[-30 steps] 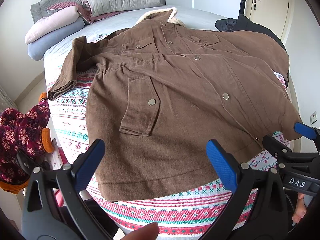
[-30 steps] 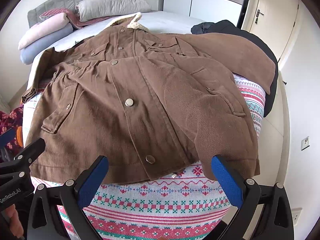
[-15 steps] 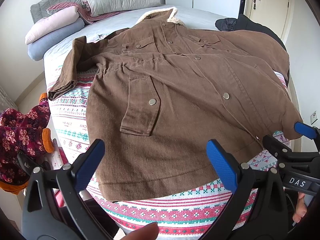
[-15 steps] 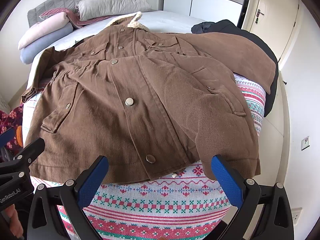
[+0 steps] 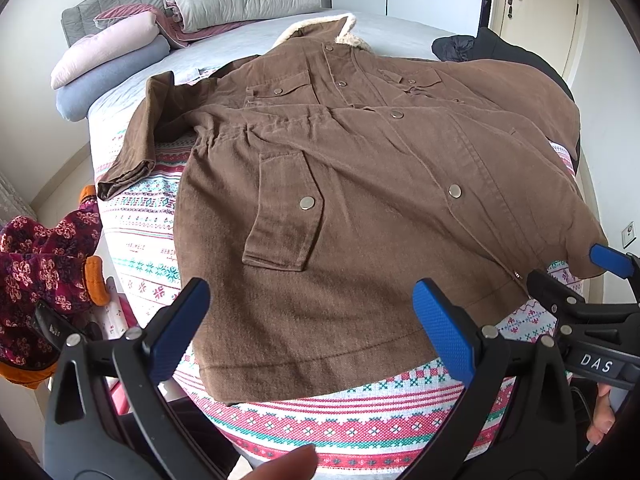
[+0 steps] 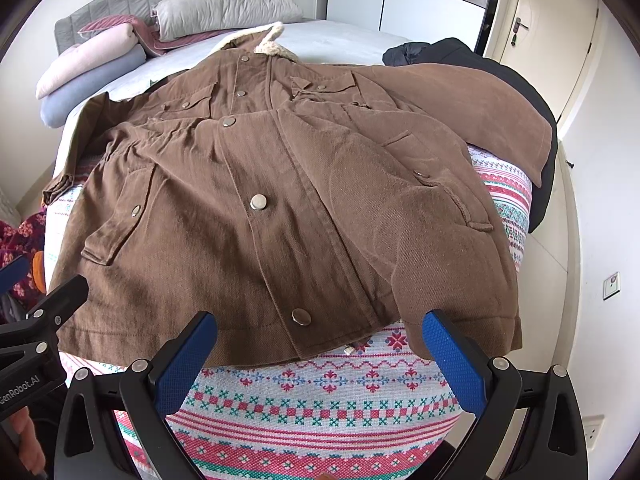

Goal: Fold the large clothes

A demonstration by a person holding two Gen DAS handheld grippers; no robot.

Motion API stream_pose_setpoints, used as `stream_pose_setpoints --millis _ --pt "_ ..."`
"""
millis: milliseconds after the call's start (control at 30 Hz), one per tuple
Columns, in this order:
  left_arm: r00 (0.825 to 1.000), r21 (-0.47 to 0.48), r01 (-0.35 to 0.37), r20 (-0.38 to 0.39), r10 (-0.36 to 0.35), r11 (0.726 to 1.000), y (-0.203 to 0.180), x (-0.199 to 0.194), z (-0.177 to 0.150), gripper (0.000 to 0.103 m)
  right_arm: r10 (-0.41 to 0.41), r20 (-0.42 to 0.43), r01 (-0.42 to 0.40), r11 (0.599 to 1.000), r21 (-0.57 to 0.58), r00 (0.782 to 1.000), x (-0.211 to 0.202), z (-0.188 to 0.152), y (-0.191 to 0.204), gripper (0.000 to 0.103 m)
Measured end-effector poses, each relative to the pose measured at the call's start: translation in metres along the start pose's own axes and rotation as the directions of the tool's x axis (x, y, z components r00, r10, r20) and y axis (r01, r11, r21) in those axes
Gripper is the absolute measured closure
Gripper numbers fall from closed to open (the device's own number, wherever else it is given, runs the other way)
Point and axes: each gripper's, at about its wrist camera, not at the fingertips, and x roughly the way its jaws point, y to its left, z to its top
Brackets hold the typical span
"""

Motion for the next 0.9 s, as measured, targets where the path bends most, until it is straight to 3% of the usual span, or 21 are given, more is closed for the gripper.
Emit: stream_pose_setpoints --millis 700,833,900 --pt "0.999 -0.015 0.003 -0.04 -0.004 1.0 0.018 0.014 -0.004 0.002 0.006 0.011 -0.006 1.0 -0.001 1.0 0.001 -0.005 -0.003 0.0" --pt "0.999 0.009 -0.026 0.033 0.026 1.0 0.03 0.009 -0.001 0.002 0.05 0.052 -0.049 0.998 -0.029 0.997 -0.005 -0.001 -0.01 0.0" --pt "0.998 0.041 -0.05 0.033 0.049 0.998 0.036 0.007 0.004 0.002 0.068 0.073 -0.065 0.997 -0.039 0.995 -0.011 0.003 -0.017 0.0"
